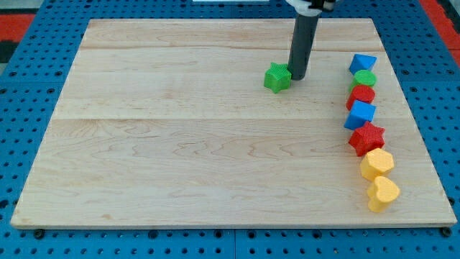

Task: Push the green star to the top left

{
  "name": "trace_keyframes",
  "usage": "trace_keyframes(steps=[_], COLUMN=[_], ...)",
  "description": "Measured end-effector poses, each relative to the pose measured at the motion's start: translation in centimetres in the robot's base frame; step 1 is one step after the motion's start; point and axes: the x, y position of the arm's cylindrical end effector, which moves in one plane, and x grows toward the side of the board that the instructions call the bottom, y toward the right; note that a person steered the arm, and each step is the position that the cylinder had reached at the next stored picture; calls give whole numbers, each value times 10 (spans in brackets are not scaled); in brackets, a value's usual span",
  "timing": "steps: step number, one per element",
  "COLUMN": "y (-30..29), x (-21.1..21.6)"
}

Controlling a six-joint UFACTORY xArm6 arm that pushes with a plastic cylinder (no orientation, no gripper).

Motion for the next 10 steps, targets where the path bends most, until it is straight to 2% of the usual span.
trace_keyframes(steps=[2,3,5,6,7,8,10], y=[-34,-92,-243,-252,-274,-294,-294], x=[5,3,-15,-15,-51,-69,-63])
